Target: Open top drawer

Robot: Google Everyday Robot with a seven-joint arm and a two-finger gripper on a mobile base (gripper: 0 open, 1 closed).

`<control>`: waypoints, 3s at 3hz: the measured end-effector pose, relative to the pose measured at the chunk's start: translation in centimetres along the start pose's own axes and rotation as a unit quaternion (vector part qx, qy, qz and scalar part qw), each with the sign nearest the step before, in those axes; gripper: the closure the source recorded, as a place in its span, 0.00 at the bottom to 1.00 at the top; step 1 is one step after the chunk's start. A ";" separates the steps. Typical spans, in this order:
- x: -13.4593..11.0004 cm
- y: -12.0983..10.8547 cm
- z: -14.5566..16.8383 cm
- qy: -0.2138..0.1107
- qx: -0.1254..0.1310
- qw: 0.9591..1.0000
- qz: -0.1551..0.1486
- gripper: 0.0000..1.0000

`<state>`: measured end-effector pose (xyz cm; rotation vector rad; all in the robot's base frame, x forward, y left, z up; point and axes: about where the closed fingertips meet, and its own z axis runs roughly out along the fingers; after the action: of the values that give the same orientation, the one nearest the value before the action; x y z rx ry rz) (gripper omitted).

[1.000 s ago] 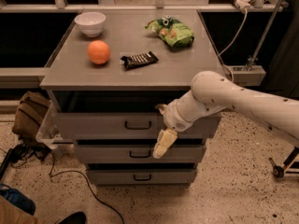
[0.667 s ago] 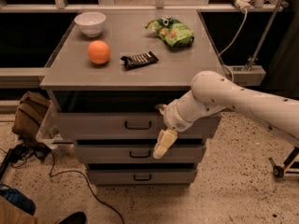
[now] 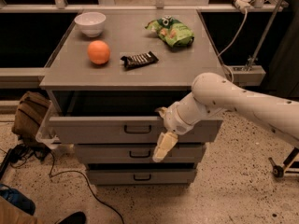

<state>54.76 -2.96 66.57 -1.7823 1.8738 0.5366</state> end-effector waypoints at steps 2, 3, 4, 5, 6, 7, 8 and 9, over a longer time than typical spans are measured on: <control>0.2 10.1 -3.1 0.026 -0.018 0.998 0.049 0.00; 0.2 10.1 -3.1 0.026 -0.018 0.998 0.049 0.00; 1.0 7.0 -4.6 0.004 0.016 0.998 0.058 0.00; 1.7 3.9 -6.2 -0.004 0.044 0.997 0.065 0.00; 1.8 1.4 -7.2 0.001 0.060 0.996 0.065 0.00; 2.1 -0.4 -5.8 0.007 0.041 0.997 0.065 0.00; 1.6 -0.5 -2.2 0.012 -0.015 0.998 0.052 0.00; 0.6 0.9 -0.3 0.011 -0.057 0.998 0.034 0.00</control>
Offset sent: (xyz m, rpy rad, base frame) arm -0.1678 -0.0223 0.0237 -0.0708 0.1514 -0.0893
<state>53.86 -3.56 66.38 -1.8078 1.9605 0.6637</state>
